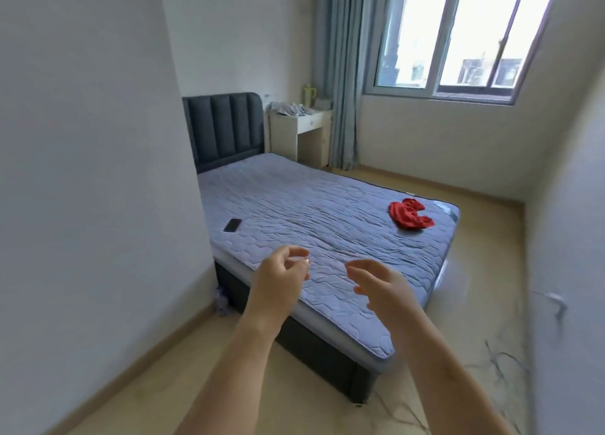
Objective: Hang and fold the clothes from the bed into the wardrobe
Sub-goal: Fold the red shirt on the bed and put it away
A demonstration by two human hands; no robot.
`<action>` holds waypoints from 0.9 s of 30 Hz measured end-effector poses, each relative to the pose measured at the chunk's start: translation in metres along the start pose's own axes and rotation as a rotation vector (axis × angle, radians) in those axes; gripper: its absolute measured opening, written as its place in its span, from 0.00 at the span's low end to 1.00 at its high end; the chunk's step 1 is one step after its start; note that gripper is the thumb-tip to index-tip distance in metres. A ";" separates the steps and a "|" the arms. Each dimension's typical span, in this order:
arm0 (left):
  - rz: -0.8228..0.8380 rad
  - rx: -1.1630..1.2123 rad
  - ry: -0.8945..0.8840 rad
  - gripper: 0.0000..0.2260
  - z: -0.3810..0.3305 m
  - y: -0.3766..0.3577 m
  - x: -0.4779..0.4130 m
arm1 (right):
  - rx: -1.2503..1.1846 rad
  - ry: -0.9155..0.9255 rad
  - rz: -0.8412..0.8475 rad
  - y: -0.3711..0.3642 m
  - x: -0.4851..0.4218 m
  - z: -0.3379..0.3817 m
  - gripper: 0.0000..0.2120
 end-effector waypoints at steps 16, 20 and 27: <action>0.501 0.047 0.070 0.04 0.005 -0.264 -0.200 | -0.081 -0.302 -0.468 0.179 -0.168 -0.099 0.04; 0.554 0.050 0.105 0.05 0.017 -0.291 -0.219 | -0.093 -0.348 -0.493 0.193 -0.188 -0.111 0.06; 0.587 0.020 0.166 0.06 0.038 -0.344 -0.244 | -0.119 -0.415 -0.490 0.222 -0.226 -0.142 0.05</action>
Point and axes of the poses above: each hand's wrist, its own x-axis away from the middle knuckle, its own y-axis out of the back of the hand, z = x × y, the point moved 7 cm from there along -x, towards the middle knuckle, and after that the axes turned 2 degrees about x, right-handed, at the moved point
